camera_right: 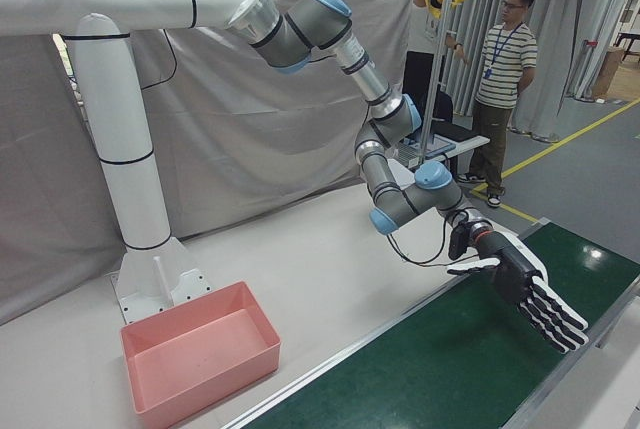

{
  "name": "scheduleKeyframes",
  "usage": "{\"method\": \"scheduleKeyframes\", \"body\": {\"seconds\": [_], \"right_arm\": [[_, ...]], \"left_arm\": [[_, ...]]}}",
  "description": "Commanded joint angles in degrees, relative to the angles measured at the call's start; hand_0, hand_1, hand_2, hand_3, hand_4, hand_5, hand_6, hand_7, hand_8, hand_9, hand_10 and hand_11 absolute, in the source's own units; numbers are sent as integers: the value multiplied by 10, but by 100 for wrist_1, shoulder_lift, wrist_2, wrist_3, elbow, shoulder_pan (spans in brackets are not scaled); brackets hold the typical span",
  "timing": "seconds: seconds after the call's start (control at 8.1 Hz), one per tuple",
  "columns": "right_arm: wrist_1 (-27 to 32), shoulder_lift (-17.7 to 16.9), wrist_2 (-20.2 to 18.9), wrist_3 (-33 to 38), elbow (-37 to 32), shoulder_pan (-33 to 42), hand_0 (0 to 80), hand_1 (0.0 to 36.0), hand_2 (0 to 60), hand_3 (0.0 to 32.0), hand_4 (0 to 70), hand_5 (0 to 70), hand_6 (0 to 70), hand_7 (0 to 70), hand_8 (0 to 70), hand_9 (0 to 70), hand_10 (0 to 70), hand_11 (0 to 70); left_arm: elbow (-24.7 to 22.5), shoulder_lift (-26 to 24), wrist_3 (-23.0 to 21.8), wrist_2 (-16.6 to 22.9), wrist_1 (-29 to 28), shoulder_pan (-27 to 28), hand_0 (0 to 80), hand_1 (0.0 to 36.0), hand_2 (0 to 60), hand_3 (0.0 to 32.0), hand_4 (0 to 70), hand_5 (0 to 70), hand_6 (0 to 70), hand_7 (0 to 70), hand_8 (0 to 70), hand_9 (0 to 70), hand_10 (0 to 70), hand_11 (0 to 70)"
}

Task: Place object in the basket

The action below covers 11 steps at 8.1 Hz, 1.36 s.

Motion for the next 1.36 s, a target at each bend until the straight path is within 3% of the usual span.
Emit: {"method": "scheduleKeyframes", "body": {"seconds": [0.0,0.25,0.49,0.86,1.23], "right_arm": [[0,0,0,5,0,0,0,0,0,0,0,0,0,0,0,0,0,0],[0,0,0,5,0,0,0,0,0,0,0,0,0,0,0,0,0,0],[0,0,0,5,0,0,0,0,0,0,0,0,0,0,0,0,0,0],[0,0,0,5,0,0,0,0,0,0,0,0,0,0,0,0,0,0],[0,0,0,5,0,0,0,0,0,0,0,0,0,0,0,0,0,0]], "left_arm": [[-14,-35,36,-93,-3,8,686,140,0,0,0,22,0,0,0,0,0,1],[-66,-88,19,-506,93,96,668,137,0,0,0,7,0,0,0,0,0,2],[-67,-220,263,-516,374,279,716,145,0,0,0,46,0,0,0,0,0,0],[-76,-307,317,-639,392,693,690,141,0,0,0,17,0,0,0,0,0,0],[-84,-781,405,-648,760,755,728,146,0,0,0,51,0,0,0,0,0,0]]}}
